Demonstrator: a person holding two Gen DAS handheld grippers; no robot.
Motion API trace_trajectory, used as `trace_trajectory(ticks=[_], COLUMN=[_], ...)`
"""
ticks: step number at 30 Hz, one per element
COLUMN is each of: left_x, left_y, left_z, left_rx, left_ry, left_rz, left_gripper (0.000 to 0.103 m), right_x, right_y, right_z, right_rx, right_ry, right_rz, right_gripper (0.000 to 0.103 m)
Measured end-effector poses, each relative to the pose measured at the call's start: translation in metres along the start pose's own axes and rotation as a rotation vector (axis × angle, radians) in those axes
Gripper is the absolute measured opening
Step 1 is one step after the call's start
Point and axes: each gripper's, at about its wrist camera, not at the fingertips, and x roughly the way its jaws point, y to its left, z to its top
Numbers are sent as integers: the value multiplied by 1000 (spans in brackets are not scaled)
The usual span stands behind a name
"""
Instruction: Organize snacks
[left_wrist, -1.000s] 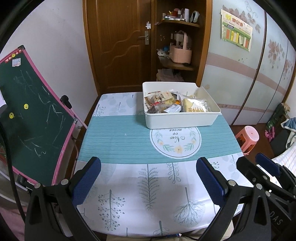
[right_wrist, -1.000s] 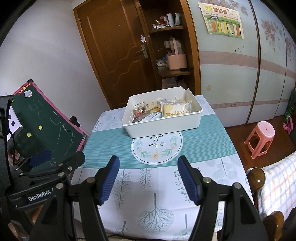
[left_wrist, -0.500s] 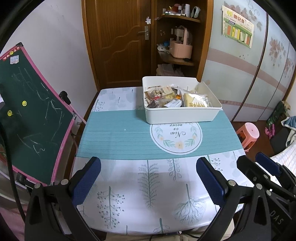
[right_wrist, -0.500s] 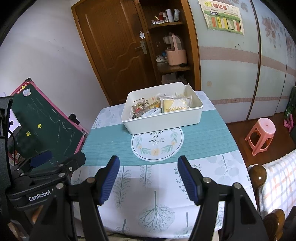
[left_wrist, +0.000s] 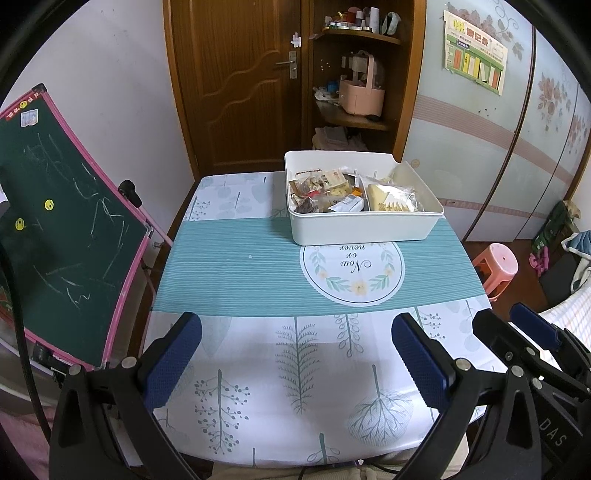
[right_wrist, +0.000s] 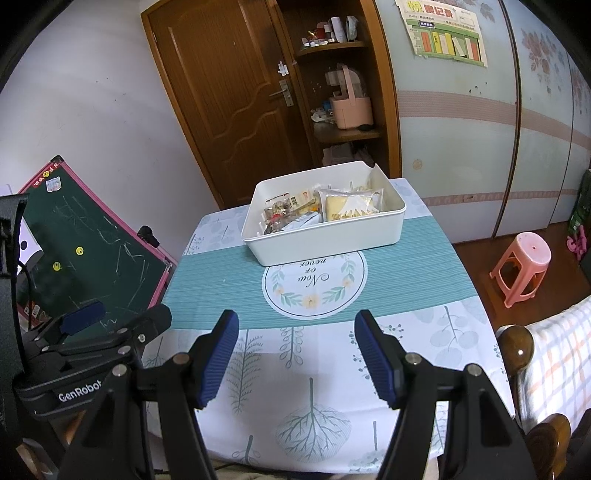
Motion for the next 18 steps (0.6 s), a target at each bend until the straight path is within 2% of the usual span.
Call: trace_trajectory(ticks=[18], left_x=[6], left_y=[5], left_z=[-2], left_rx=[-5], left_ry=[24], left_rz=[6], left_gripper=[102], right_x=[7], right_y=[4], right_z=[-5], right_rx=[0], right_ry=[26], right_rz=[-2], right_gripper=[66])
